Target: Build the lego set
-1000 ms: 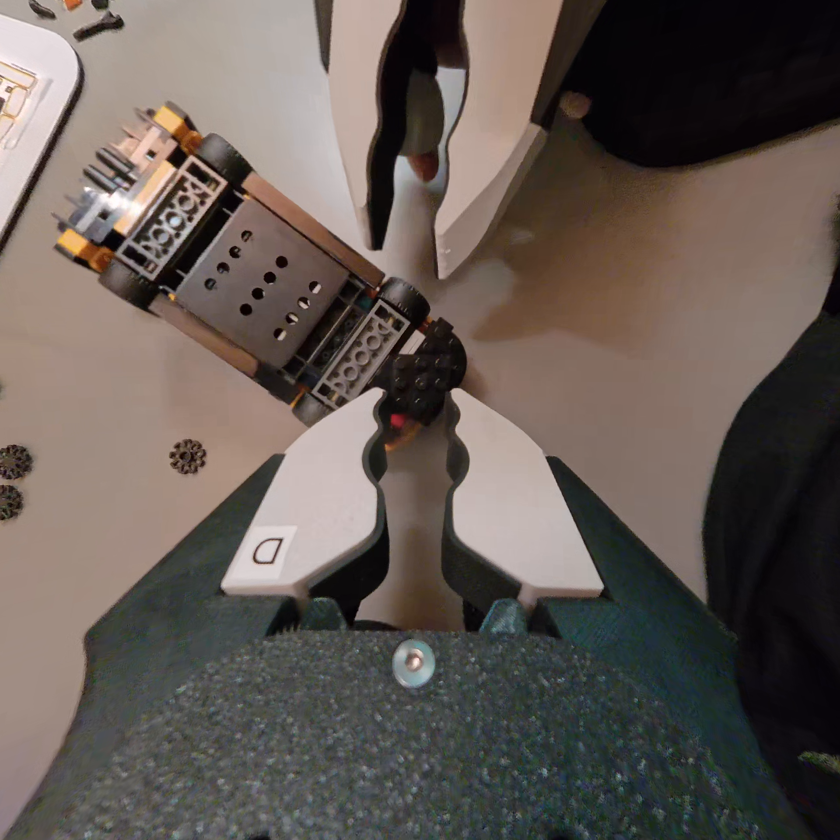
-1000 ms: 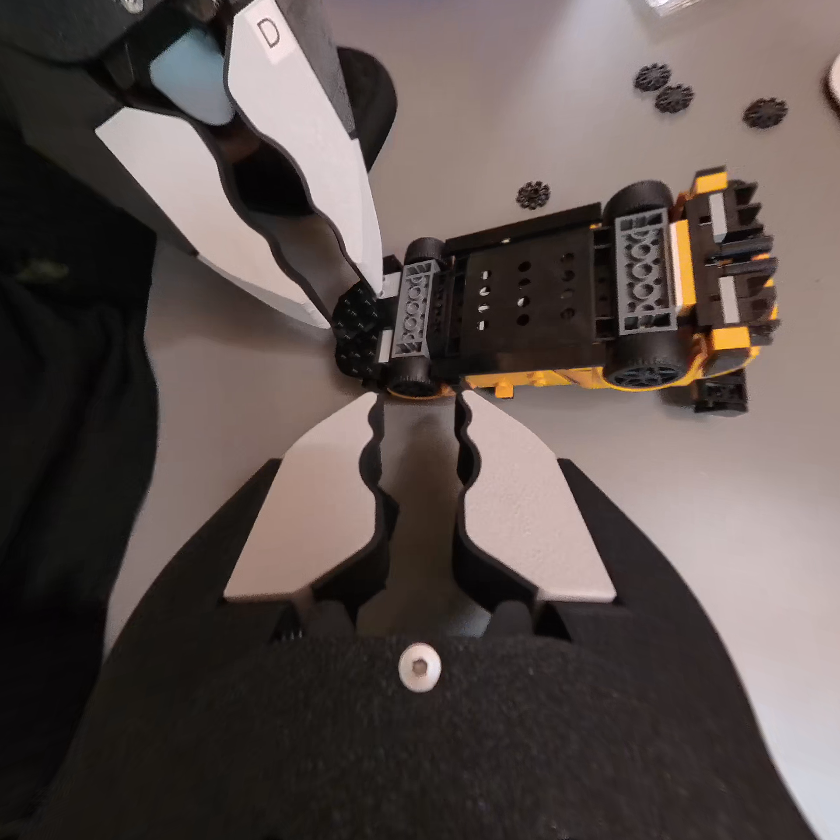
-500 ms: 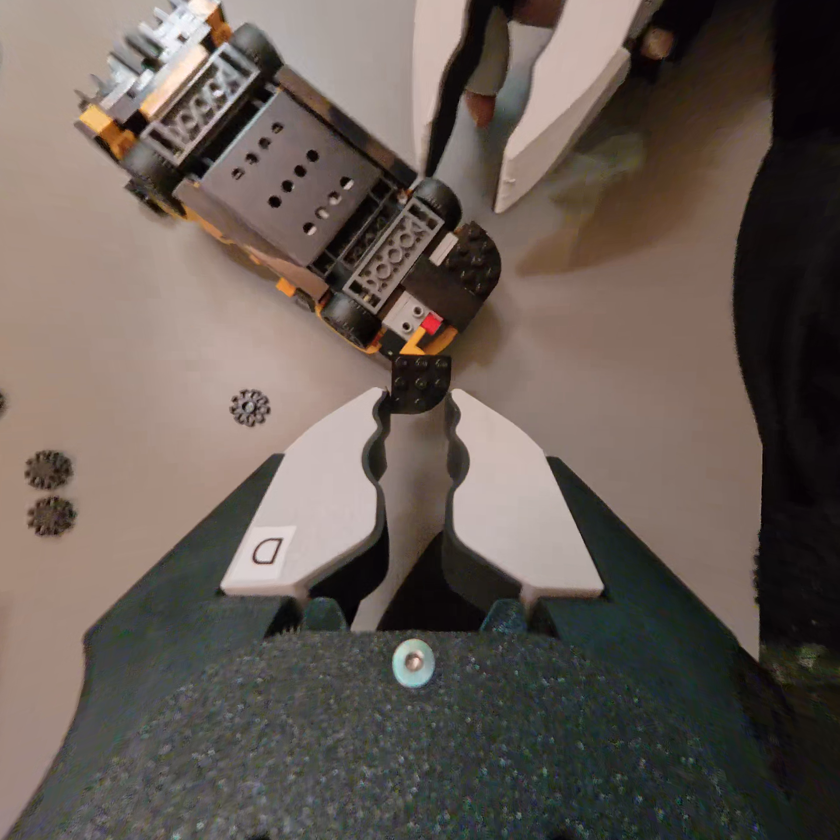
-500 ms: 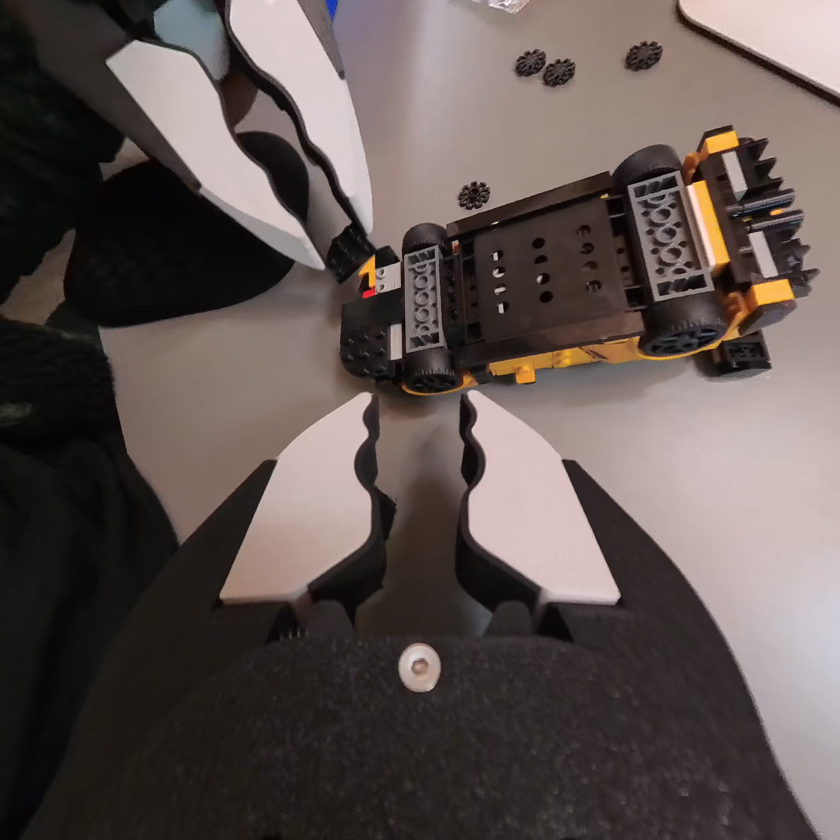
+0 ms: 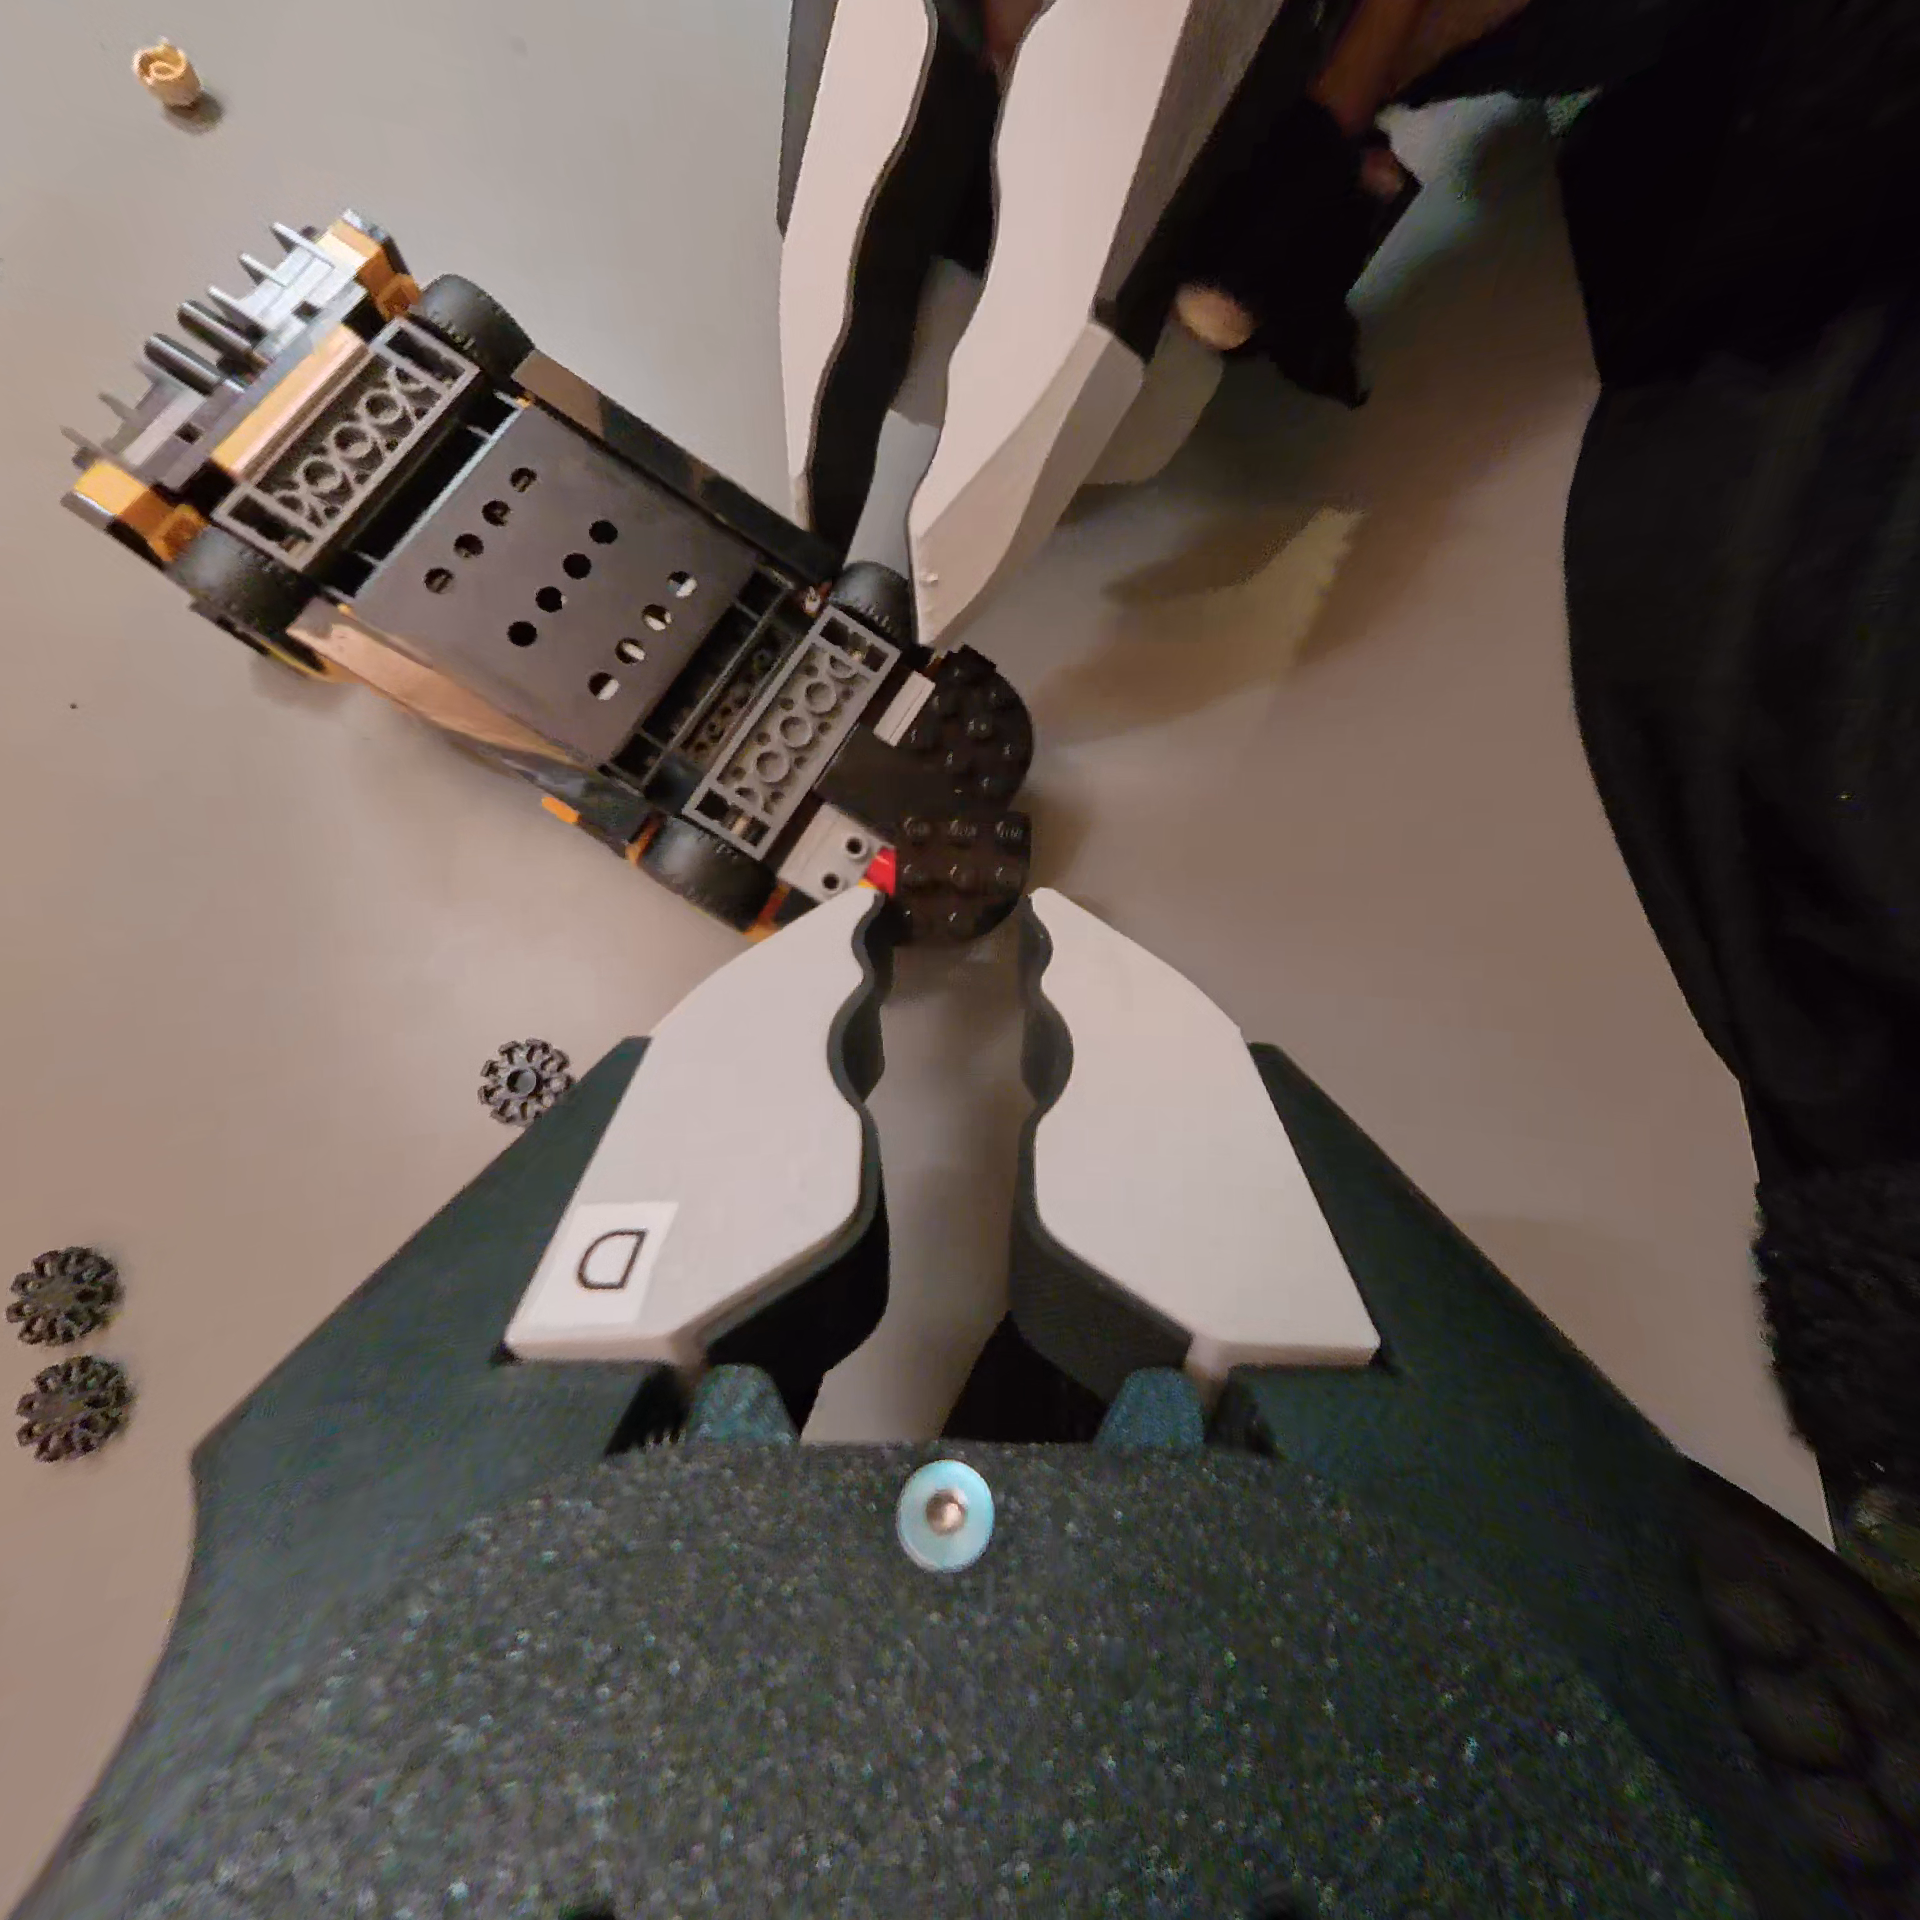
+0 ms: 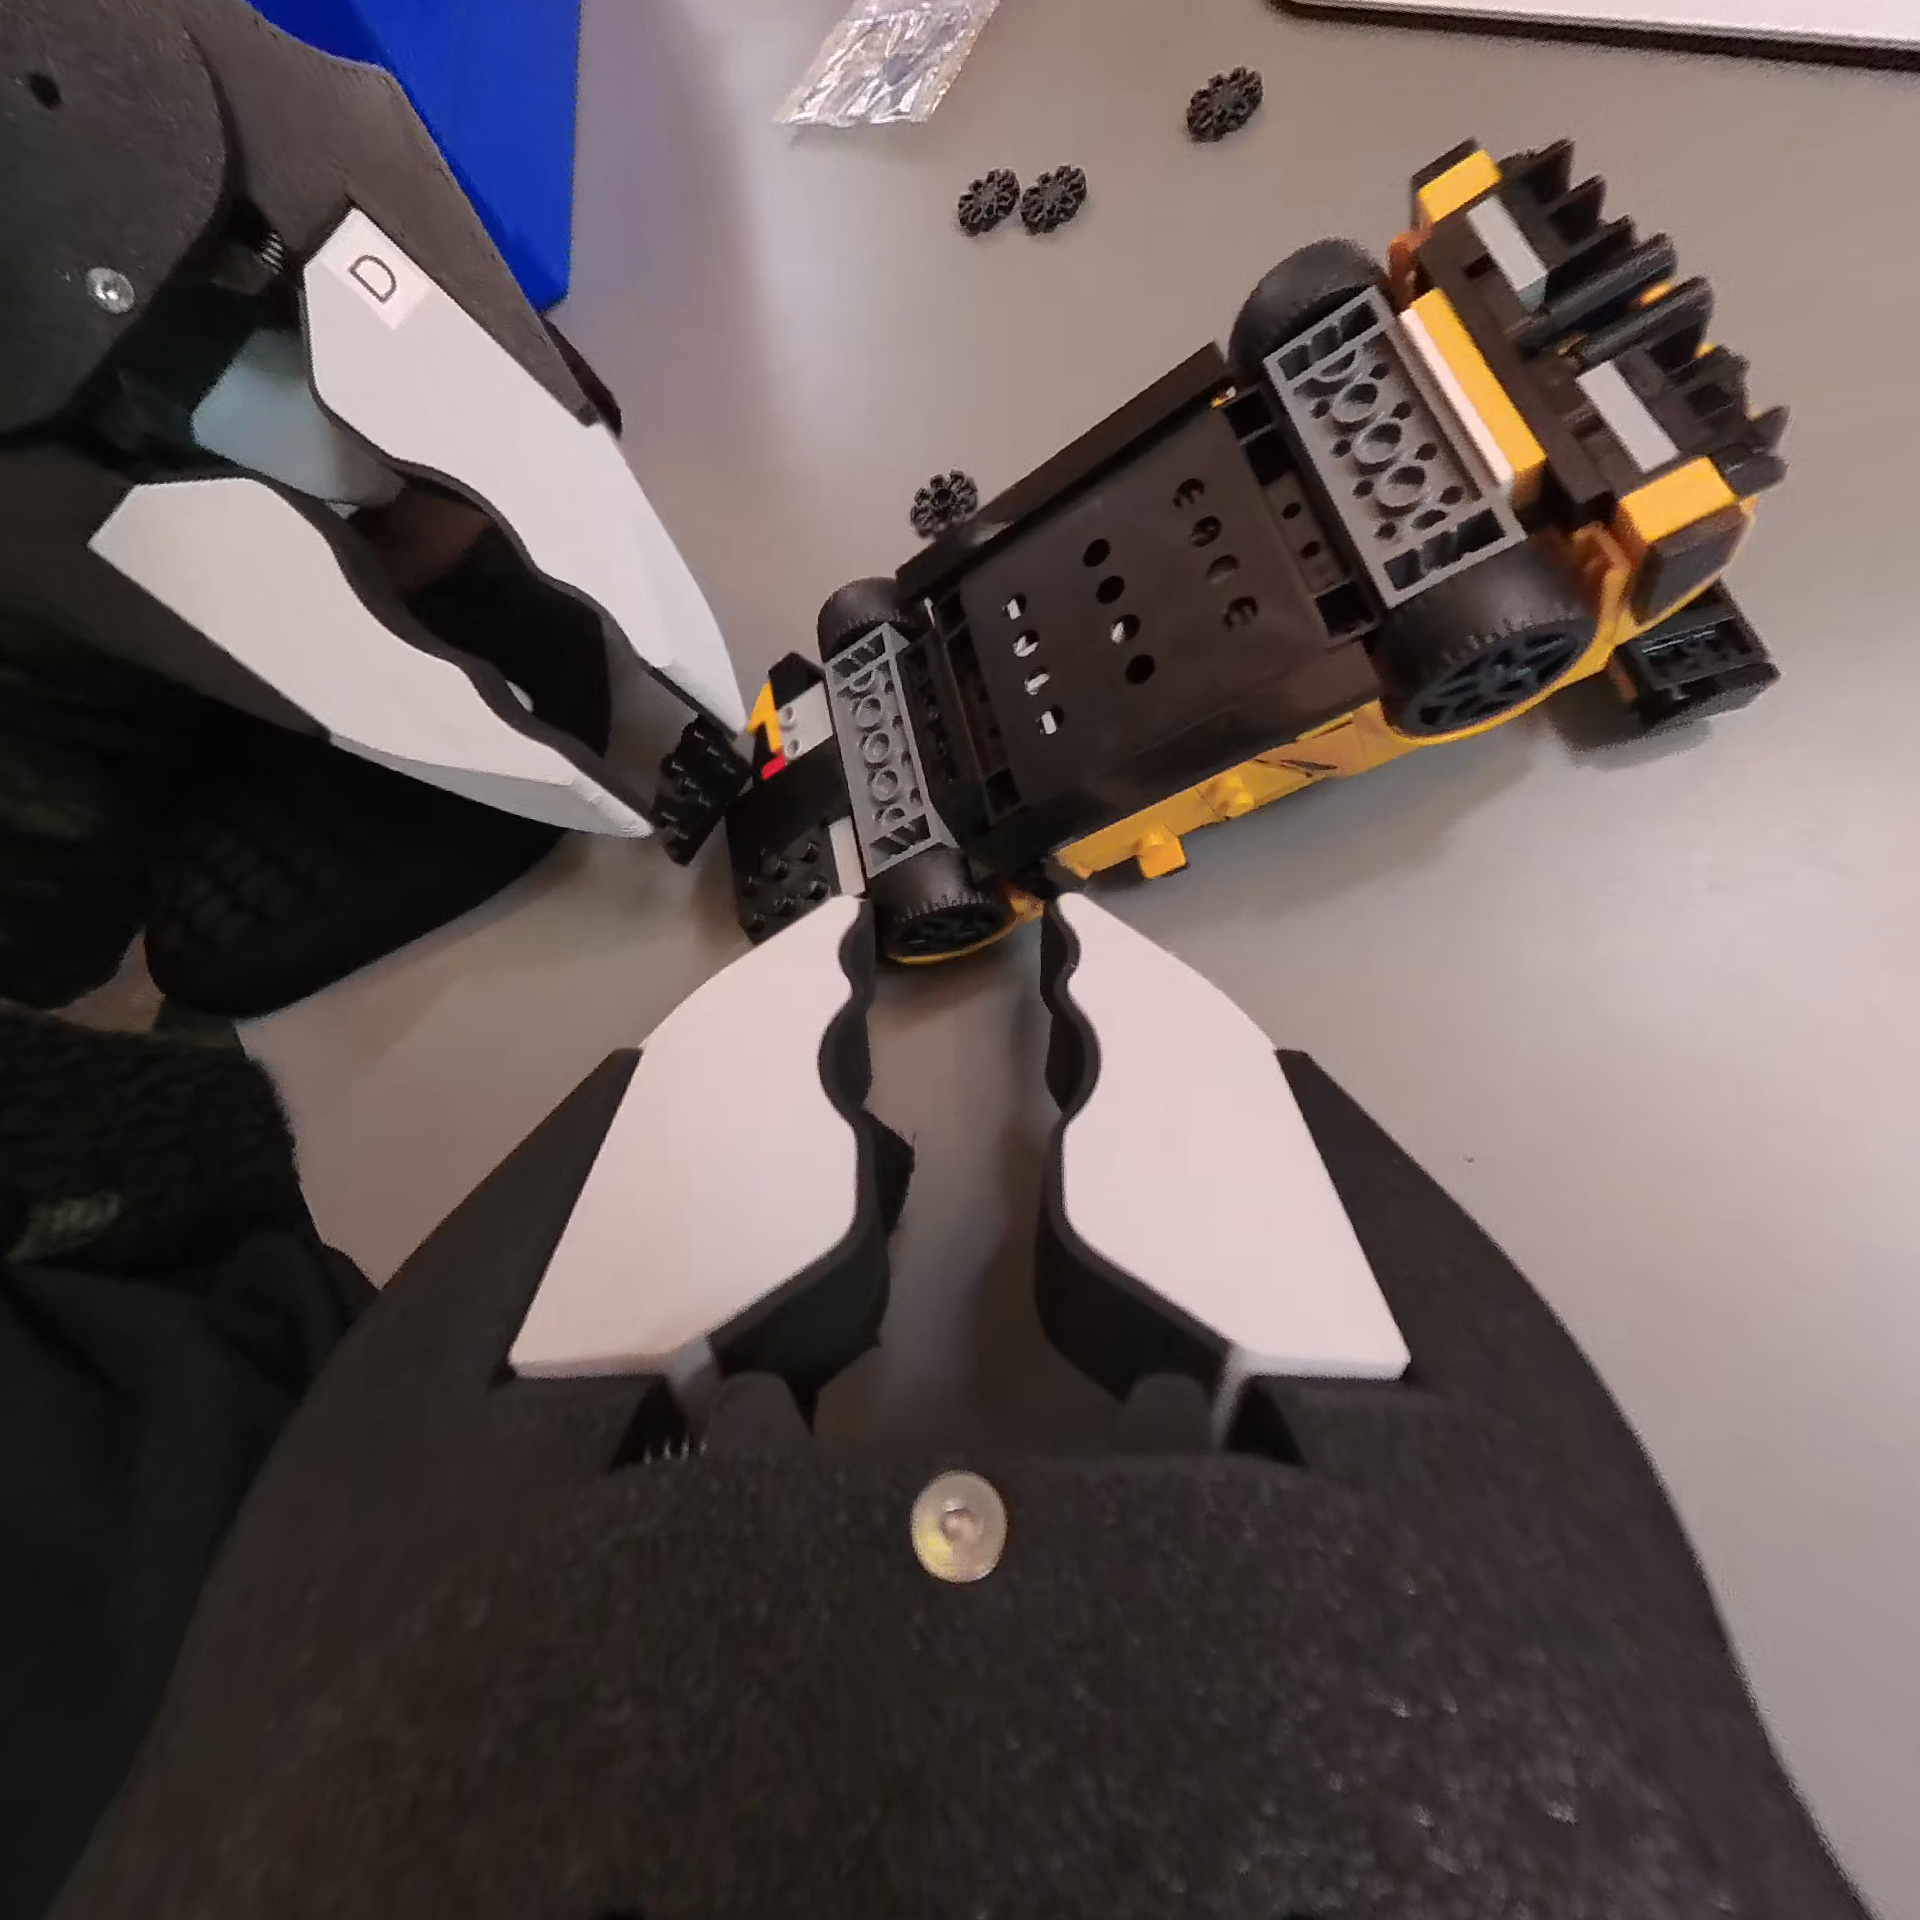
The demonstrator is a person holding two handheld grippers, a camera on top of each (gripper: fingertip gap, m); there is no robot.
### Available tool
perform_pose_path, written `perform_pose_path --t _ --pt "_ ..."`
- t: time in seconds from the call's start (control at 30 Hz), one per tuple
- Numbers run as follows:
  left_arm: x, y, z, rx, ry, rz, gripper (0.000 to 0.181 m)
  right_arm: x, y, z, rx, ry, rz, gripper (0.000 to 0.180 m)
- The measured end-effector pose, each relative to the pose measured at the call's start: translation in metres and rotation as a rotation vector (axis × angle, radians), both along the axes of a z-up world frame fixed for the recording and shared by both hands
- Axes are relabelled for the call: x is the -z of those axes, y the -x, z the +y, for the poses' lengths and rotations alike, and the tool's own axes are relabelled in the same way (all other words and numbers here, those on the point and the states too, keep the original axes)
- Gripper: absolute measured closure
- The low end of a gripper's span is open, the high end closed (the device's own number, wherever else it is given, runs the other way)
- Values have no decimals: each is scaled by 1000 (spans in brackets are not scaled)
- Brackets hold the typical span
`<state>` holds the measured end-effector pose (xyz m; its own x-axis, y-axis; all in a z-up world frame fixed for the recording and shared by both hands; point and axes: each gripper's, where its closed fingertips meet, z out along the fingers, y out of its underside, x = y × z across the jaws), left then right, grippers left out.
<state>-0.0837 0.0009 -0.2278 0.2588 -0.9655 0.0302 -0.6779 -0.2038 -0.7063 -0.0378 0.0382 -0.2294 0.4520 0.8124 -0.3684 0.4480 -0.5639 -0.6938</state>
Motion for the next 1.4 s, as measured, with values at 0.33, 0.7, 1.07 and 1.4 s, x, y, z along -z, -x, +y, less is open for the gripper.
perform_pose_path --t 0.33,0.7,1.07,1.4 --pt "-4 8 3 -31 -21 -44 159 -5 -20 18 14 -68 -14 178" --pt "0 3 4 -35 -26 -46 159 -3 -15 27 -35 8 -7 149" --pt "-7 -4 3 -17 -97 -14 159 -2 -11 24 -73 48 53 161" --pt "-4 -14 23 40 -188 158 159 -3 -16 27 -63 63 71 165"
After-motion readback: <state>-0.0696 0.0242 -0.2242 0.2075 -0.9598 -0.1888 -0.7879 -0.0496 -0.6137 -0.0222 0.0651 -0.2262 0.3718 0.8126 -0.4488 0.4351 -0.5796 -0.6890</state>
